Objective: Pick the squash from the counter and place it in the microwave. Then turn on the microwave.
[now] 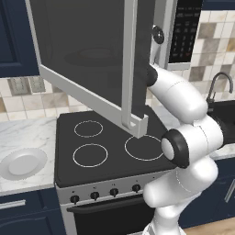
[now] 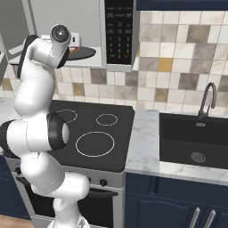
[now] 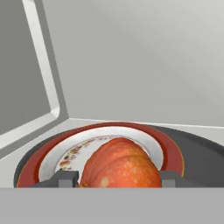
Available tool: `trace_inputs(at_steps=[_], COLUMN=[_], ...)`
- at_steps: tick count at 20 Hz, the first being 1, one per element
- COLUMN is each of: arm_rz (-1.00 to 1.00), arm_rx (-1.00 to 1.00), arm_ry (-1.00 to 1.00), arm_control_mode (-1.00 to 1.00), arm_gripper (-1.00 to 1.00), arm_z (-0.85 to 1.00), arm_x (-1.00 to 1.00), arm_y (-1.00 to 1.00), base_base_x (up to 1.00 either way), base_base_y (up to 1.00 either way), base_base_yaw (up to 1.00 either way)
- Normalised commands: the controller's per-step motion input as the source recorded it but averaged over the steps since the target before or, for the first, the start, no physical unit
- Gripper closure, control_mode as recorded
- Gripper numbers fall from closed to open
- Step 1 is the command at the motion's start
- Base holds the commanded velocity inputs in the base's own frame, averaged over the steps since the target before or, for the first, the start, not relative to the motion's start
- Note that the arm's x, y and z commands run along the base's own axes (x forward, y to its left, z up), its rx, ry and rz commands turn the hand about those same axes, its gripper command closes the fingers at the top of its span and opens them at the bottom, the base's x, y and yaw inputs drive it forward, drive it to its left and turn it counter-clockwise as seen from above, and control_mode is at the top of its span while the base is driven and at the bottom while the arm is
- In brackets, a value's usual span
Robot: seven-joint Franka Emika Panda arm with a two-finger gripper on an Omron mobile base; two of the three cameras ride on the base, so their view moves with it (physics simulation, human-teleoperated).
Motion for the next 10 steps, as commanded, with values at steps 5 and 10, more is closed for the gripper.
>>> trace_inputs(at_steps=[5, 10], arm_rz=[0.00, 0.00], arm_rx=[0.00, 0.00], arm_ry=[0.00, 0.00], arm_control_mode=[-1.00, -1.00], arm_gripper=[1.00, 1.00], arm_z=[-0.04, -0.15], arm_x=[0.18, 0.06], arm_y=[0.14, 0.07], base_base_x=[0.00, 0.00], base_base_y=[0.00, 0.00], base_base_yaw=[0.00, 0.00])
